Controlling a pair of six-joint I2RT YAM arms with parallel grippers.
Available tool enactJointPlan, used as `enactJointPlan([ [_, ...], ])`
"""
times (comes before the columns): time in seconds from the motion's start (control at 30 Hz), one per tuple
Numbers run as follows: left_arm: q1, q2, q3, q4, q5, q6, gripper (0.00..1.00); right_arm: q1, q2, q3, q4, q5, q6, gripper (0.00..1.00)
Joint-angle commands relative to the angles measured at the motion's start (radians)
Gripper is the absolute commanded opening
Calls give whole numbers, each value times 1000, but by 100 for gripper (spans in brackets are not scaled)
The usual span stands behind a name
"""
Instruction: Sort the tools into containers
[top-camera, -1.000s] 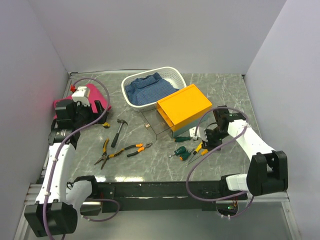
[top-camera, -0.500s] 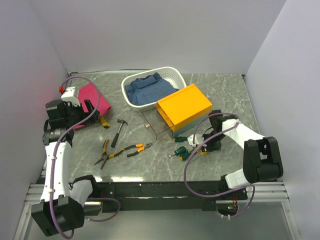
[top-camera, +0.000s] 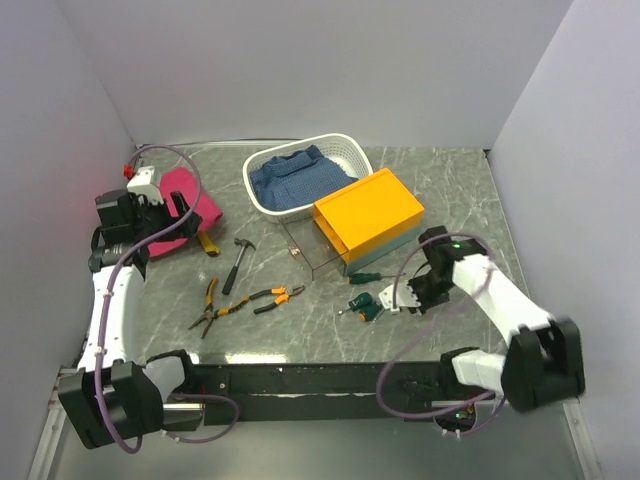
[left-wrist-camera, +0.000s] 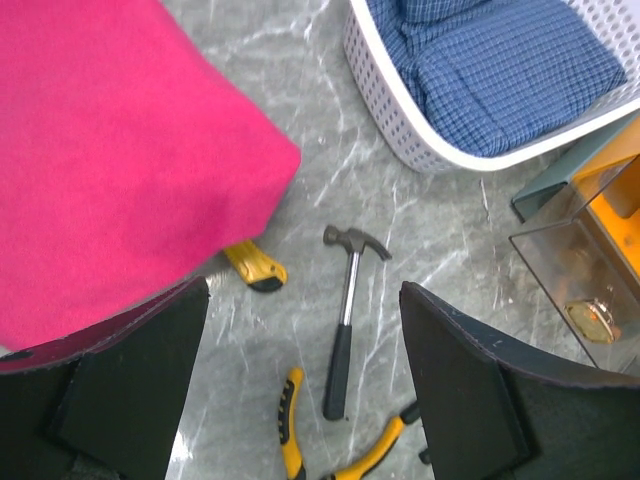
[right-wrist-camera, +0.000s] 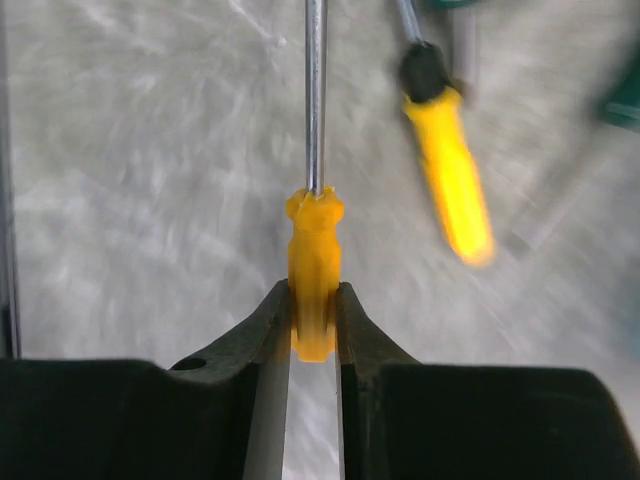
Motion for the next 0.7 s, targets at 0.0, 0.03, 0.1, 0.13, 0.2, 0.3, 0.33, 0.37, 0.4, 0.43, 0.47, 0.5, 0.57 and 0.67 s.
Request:
enactJointPlan([
  [0.0, -6, 13, 5, 115, 42, -22, 83, -11, -216, 158, -374, -99, -124, 0],
  [0.03, -8, 18, -1, 121, 53, -26, 83, -7, -235, 194, -405, -120, -115, 0],
  [0.1, -14, 20, -30, 145, 56, -46, 82, 3, -273, 222, -403, -191, -53, 0],
  [0.13, -18, 15, -41, 153, 59, -54, 82, 3, -272, 248, -401, -208, -37, 0],
  [0.2, -35, -8, -76, 175, 57, -72, 82, 9, -232, 290, -349, -308, 35, 0],
  [0.3, -51, -36, -112, 198, 57, -88, 82, 78, -108, 475, -193, -413, 387, 0],
  [0.33, -51, -42, -118, 201, 56, -91, 82, 95, -70, 524, -158, -480, 581, 0],
  [0.37, -51, -55, -130, 199, 51, -89, 82, 129, 10, 572, -122, -507, 679, 0],
  [0.4, -51, -60, -135, 201, 50, -88, 82, 147, 46, 615, -37, -534, 777, 0],
  [0.43, -51, -65, -141, 199, 51, -88, 82, 169, 78, 687, 2, -564, 951, 0],
  [0.47, -52, -77, -147, 204, 56, -88, 82, 216, 130, 715, 36, -570, 1015, 0],
  [0.5, -52, -82, -150, 205, 59, -91, 82, 241, 147, 741, 114, -562, 1068, 0],
  [0.57, -51, -94, -159, 218, 59, -111, 82, 319, 181, 744, 182, -501, 1139, 0],
  [0.67, -51, -109, -162, 219, 68, -132, 82, 364, 240, 750, 262, -441, 1169, 0],
])
